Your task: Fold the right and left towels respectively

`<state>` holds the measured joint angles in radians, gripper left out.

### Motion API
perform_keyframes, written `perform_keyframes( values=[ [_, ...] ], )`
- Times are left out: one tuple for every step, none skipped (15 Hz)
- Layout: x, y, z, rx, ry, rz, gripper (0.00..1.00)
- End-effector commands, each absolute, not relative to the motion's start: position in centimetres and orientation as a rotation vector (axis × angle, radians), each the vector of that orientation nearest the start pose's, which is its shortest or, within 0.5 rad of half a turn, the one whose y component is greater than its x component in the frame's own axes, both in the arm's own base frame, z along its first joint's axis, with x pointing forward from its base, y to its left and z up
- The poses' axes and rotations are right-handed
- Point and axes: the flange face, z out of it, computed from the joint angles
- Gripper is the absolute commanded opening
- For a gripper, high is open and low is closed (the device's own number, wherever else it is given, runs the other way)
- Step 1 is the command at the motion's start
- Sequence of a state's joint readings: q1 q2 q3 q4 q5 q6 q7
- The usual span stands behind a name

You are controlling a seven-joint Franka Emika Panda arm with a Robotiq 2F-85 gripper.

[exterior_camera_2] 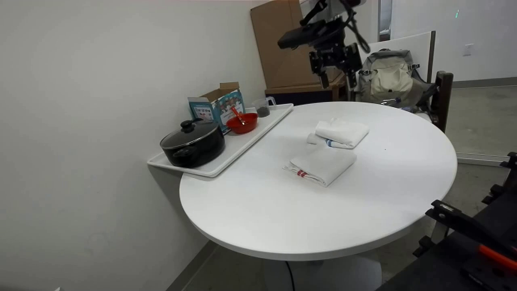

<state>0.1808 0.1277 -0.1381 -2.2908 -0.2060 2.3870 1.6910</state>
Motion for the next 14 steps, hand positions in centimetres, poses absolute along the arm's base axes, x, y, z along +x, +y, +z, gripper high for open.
perform_keyframes(
  values=[
    [46.2,2.4,34.0,-2.642,2.015,-0.119,1.00],
    [44.9,2.6,35.2,-2.706,1.954,-0.107,1.00],
    [43.8,2.7,36.3,-2.768,1.894,-0.095,1.00],
    [42.9,2.7,37.3,-2.830,1.831,-0.078,1.00],
    [42.0,2.6,38.3,-2.890,1.766,-0.064,1.00],
    [41.4,2.5,39.3,-2.945,1.693,-0.049,1.00],
    [40.8,2.4,40.2,-2.993,1.615,-0.039,1.00],
    [40.3,2.3,41.0,-3.041,1.537,-0.036,1.00],
    [41.9,2.8,39.6,-2.954,1.670,-0.032,1.00],
    [41.4,2.6,40.4,-2.984,1.619,-0.033,1.00],
    [41.0,2.5,40.9,-2.998,1.590,-0.038,1.00],
    [40.8,2.5,41.0,-3.004,1.576,-0.042,1.00],
    [40.7,2.5,41.0,-3.006,1.571,-0.041,1.00],
    [40.7,2.5,40.9,-3.009,1.570,-0.038,1.00]
  ],
)
